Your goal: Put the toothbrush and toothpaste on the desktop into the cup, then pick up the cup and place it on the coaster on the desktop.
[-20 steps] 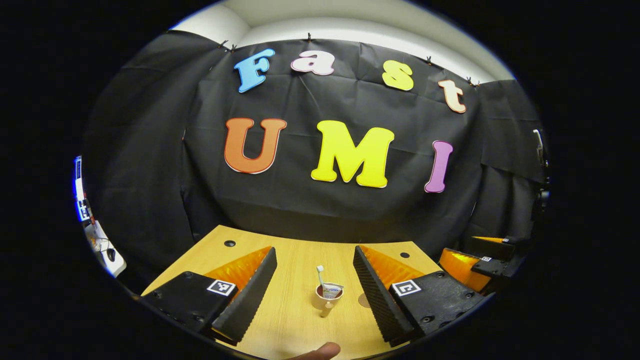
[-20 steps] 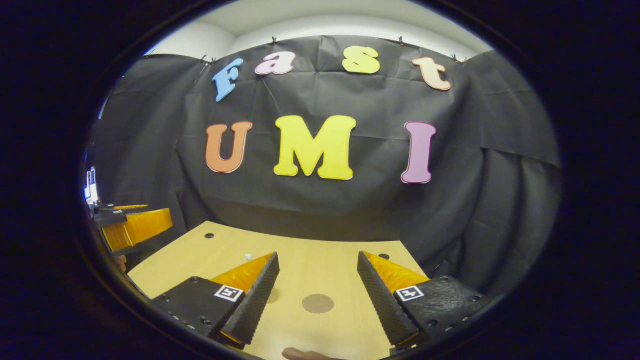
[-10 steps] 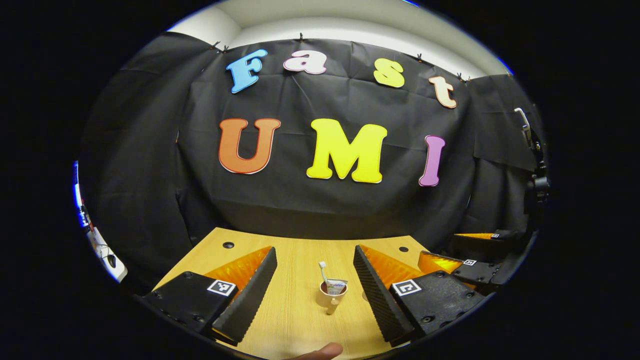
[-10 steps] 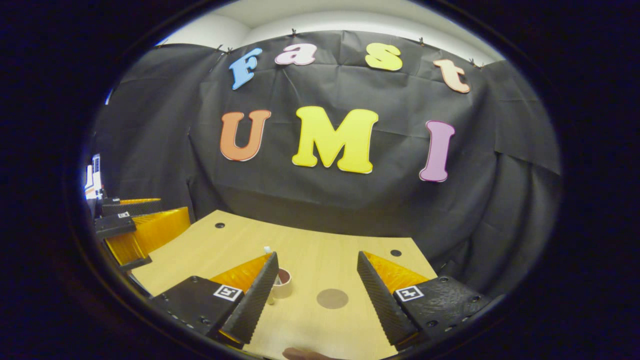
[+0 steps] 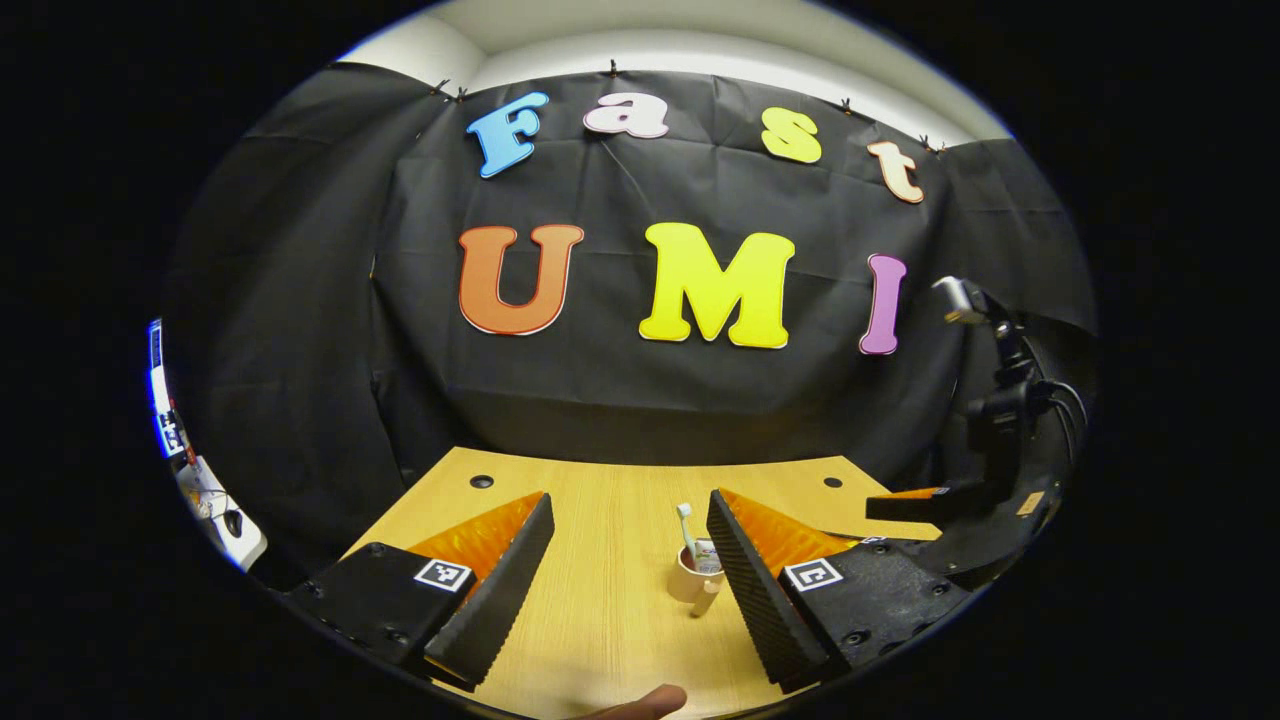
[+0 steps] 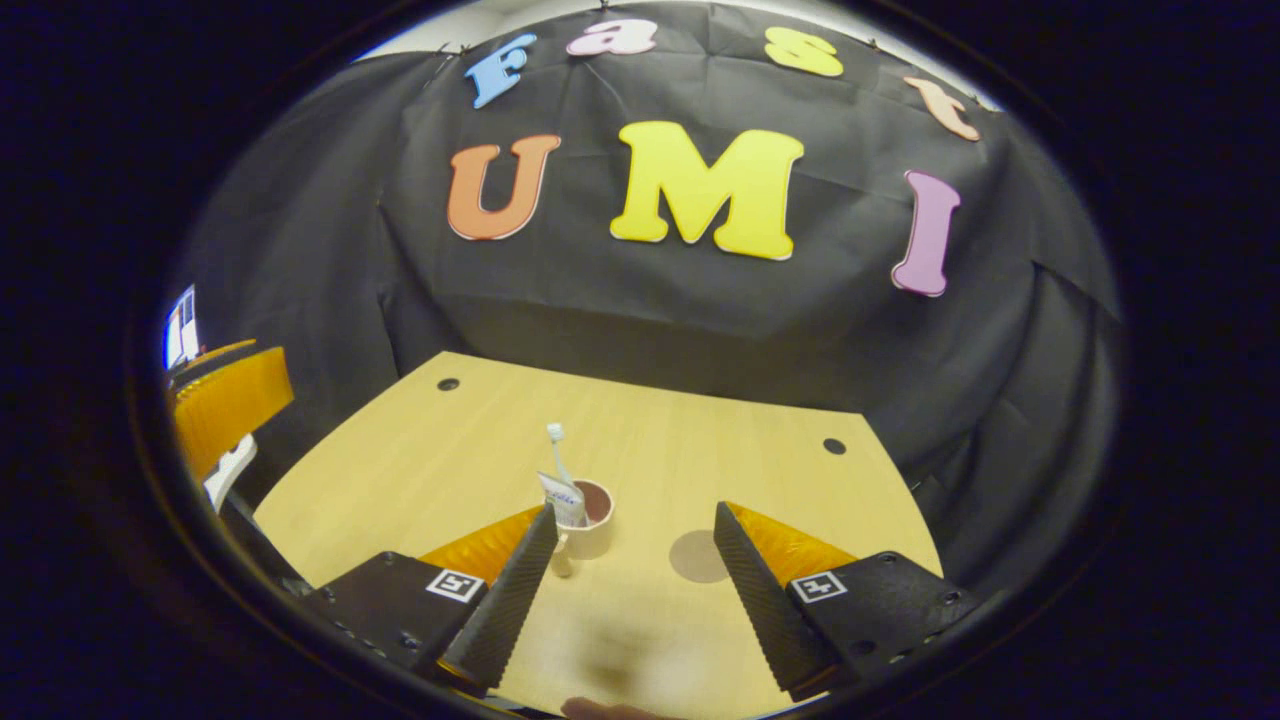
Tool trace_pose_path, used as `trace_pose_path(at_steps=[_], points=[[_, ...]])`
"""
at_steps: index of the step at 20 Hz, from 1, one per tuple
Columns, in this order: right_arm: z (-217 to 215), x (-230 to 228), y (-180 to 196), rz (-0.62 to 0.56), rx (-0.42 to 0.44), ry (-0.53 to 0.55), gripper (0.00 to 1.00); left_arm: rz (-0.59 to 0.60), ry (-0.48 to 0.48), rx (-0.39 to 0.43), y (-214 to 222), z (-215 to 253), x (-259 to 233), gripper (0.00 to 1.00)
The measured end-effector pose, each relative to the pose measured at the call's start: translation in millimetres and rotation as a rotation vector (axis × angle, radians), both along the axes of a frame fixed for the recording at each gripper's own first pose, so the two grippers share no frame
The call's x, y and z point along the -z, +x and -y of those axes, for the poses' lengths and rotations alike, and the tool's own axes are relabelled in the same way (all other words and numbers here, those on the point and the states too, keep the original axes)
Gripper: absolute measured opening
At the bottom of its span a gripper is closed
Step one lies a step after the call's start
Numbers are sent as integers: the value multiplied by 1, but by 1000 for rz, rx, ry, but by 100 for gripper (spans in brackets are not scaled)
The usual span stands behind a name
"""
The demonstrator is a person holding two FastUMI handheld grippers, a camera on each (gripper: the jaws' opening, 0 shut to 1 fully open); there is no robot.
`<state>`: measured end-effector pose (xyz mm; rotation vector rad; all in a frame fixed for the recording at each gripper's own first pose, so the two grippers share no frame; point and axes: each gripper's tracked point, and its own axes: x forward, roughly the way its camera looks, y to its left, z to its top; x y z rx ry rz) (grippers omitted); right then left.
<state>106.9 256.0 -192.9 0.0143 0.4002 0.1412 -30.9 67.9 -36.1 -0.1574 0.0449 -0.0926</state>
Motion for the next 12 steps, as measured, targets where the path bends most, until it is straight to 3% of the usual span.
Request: trace_pose_path(at_steps=[5,12], points=[[-33,49,34,-196,-11,23,98,70,31,1,-12,-6,-7,98],[-67,109,70,-422,-5,-53,98,64,11,-31,-26,-23,8,98]])
